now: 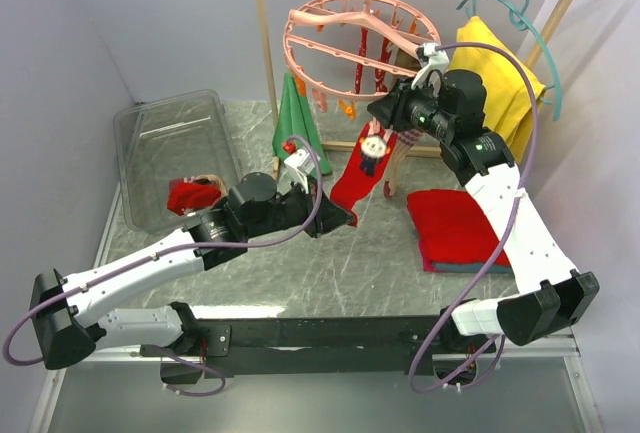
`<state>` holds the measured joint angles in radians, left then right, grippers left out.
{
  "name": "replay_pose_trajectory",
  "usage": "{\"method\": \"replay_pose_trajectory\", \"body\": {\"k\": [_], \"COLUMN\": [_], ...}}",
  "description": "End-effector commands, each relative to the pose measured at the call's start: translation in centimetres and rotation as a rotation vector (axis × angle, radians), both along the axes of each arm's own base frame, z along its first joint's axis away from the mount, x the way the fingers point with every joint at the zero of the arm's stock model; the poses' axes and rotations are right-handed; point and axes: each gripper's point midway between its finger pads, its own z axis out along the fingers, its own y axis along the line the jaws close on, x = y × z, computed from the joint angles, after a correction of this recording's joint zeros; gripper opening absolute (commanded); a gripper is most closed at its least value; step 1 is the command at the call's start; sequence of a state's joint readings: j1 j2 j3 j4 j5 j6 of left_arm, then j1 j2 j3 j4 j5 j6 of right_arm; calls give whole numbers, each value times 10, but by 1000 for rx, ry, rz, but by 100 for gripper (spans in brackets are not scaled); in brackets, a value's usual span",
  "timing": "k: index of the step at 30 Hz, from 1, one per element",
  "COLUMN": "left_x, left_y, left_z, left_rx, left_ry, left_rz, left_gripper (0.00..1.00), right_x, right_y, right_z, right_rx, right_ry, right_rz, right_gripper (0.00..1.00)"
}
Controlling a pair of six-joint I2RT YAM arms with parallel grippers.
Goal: Remove the socks clipped to the hanger
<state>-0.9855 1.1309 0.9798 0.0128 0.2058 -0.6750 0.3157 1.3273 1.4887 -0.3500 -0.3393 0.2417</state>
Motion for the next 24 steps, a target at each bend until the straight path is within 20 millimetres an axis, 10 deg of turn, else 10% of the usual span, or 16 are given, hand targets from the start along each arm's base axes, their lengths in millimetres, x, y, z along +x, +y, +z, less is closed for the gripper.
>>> {"method": "replay_pose_trajectory", "body": {"k": [1, 8, 11, 16, 24], "left_x": [-1, 15, 39, 92, 151], "left_y": [12, 54, 80, 147, 277], "left_z": [-12, -92, -94, -71, 22], "left_rx": [46, 325, 304, 225, 254], "left_ry": [-4, 101, 158, 186, -16], "left_rz": [31, 205, 333, 516, 1042], "left_gripper": [1, 1, 1, 1, 1], "right_x": [3, 4, 3, 1, -1], "right_y": [0, -5, -9, -13, -14], "right_z": [13, -8, -11, -12, -8], "right_rx": [41, 25, 10, 0, 7], "right_ry": [-31, 29, 36, 28, 25], "right_rz": [-8, -51, -66, -79, -85], "right_gripper": [12, 0, 0, 0, 0]}}
